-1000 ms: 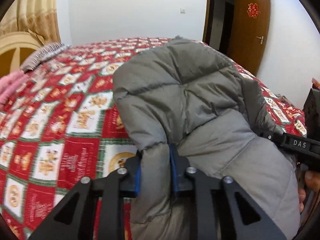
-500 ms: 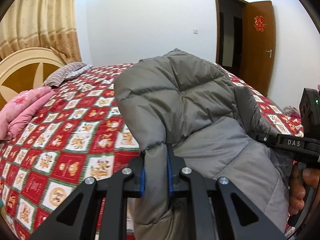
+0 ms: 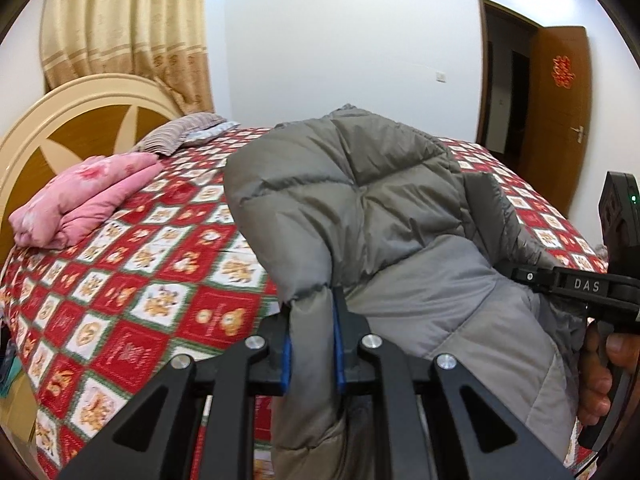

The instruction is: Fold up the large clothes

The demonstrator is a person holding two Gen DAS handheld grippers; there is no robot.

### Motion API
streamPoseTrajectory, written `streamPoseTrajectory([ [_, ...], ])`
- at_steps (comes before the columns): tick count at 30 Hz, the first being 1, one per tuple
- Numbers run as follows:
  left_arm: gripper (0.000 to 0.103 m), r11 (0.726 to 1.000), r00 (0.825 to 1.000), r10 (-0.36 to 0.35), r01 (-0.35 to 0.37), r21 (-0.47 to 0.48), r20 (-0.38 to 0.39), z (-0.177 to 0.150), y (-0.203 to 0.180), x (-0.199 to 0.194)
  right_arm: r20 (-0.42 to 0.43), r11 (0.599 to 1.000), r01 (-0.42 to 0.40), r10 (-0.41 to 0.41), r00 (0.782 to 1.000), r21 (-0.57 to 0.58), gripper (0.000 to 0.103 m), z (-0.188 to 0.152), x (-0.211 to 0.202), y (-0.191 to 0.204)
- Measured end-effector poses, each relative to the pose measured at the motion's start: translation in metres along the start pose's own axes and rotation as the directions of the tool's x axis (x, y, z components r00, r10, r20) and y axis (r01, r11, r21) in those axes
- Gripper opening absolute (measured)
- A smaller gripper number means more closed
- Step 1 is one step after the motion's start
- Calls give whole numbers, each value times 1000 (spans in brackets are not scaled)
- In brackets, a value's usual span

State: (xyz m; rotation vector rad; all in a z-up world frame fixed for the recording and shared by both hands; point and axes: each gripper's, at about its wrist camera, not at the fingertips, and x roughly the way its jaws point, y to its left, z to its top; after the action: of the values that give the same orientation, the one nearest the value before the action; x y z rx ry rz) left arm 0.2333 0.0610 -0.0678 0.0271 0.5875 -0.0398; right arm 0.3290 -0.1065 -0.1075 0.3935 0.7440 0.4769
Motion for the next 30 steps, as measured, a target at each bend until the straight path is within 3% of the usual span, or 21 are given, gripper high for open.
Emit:
streamPoseTrajectory([
  [11,16,996,998,63,-64,-69,-14,-9,51,0,-60,996,-34,30,998,-78,17,5,46,46],
  [30,16,990,995,89,-94,-107,-54,-24,84,17,-125,993,-34,19,992,-117,17,1,88,63],
])
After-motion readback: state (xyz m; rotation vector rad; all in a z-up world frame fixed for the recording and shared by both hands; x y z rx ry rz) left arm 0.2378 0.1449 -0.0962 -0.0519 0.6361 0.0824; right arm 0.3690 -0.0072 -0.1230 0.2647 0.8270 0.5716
